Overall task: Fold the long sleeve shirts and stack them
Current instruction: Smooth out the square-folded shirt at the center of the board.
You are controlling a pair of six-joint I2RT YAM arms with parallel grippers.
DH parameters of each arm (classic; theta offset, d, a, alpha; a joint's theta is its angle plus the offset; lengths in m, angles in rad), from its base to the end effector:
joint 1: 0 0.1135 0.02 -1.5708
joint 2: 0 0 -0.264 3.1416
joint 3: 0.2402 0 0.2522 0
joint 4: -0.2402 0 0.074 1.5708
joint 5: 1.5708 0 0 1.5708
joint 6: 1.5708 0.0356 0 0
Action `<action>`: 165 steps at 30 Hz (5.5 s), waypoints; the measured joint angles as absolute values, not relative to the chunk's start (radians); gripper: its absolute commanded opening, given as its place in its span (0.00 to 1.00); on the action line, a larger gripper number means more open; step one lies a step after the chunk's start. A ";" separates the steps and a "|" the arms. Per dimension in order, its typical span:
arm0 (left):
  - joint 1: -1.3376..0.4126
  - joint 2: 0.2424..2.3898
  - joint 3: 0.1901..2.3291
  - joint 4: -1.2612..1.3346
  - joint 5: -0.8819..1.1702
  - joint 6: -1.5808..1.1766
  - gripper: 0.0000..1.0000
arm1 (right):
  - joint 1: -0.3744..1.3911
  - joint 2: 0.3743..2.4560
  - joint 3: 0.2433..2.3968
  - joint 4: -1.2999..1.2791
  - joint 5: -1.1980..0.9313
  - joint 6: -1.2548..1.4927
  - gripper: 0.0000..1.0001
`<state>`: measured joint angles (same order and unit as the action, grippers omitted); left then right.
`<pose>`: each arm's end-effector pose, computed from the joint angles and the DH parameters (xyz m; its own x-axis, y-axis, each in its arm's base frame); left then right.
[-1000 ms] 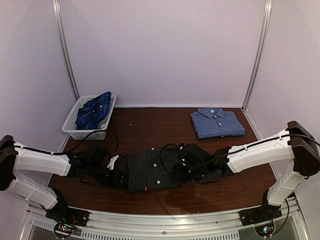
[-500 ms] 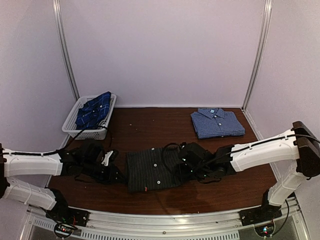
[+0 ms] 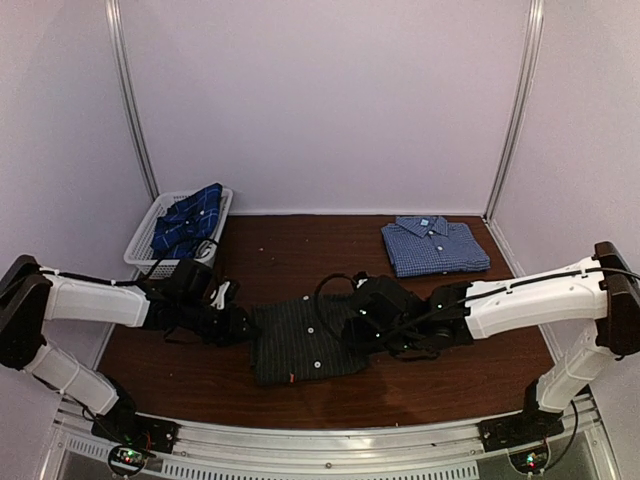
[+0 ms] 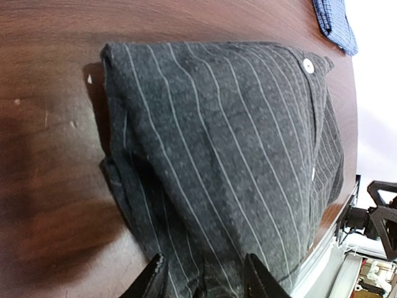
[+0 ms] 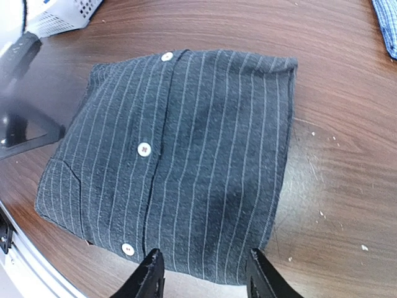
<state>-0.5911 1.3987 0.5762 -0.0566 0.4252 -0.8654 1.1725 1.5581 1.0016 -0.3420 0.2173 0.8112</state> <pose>0.2021 -0.1534 0.1529 -0.9674 -0.1860 -0.1717 -0.0161 0.7221 -0.6916 0.1328 0.2957 0.2139 -0.8238 -0.1322 -0.5512 -0.3639 0.8689 0.3354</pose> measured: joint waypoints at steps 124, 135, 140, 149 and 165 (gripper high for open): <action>-0.801 1.525 0.779 -0.154 0.188 -0.761 0.17 | 0.904 1.877 1.207 0.043 -0.266 0.663 0.35; -0.802 1.619 0.751 -0.092 0.205 -0.760 0.17 | 0.774 2.038 1.208 0.086 -0.323 0.683 0.38; -0.802 1.622 0.750 -0.081 0.206 -0.752 0.18 | 0.746 2.066 1.242 0.070 -0.333 0.679 0.39; -0.769 1.523 0.766 -0.178 0.170 -0.739 0.29 | 0.739 2.083 1.324 -0.036 -0.296 0.636 0.51; -0.558 1.441 0.749 -0.226 0.265 -0.639 0.50 | 0.825 1.723 1.148 -0.114 -0.176 0.598 0.40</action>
